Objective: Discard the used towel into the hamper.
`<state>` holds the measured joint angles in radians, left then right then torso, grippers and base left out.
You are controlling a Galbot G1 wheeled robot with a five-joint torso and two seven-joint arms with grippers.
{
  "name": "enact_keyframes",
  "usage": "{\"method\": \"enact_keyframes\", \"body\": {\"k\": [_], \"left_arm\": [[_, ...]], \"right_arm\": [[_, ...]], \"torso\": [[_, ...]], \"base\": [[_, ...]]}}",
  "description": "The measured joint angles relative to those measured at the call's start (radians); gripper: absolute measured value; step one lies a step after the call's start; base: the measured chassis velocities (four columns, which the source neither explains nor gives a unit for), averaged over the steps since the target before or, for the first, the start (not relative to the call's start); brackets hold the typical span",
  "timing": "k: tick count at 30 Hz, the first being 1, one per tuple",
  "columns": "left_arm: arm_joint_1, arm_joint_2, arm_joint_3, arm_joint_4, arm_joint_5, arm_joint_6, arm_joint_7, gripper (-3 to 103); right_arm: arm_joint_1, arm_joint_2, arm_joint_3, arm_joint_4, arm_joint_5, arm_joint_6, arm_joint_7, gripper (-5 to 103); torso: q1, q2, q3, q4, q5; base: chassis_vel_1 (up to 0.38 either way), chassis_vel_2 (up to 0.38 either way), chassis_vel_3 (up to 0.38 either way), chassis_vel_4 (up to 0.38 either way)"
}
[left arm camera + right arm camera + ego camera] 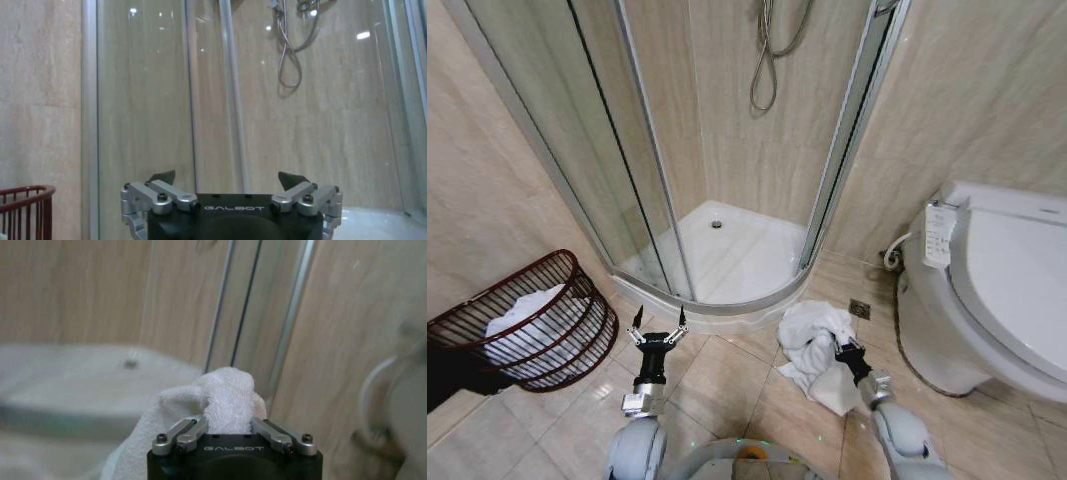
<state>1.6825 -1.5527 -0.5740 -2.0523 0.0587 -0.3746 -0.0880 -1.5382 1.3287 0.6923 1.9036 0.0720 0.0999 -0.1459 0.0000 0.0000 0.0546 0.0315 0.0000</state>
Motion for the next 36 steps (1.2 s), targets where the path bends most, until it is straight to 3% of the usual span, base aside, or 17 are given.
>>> {"method": "enact_keyframes", "body": {"k": [12, 36], "left_arm": [[-0.014, -0.010, 0.021, 0.017, -0.002, 0.009, -0.005, 100], [-0.024, -0.008, 0.013, 0.026, -0.007, 0.004, -0.001, 100]], "right_arm": [[-0.134, 0.033, 0.030, 0.310, 0.012, 0.012, 0.085, 13], [-0.203, 0.097, -0.036, 0.466, -0.060, 0.017, 0.063, 13]], "torso": [[0.000, 0.000, 0.000, 0.0000, 0.0000], [0.000, 0.000, 0.000, 0.0000, -0.0002]], "base": [[0.021, 0.019, 0.023, 0.020], [0.104, 0.099, 0.103, 0.102]]}}
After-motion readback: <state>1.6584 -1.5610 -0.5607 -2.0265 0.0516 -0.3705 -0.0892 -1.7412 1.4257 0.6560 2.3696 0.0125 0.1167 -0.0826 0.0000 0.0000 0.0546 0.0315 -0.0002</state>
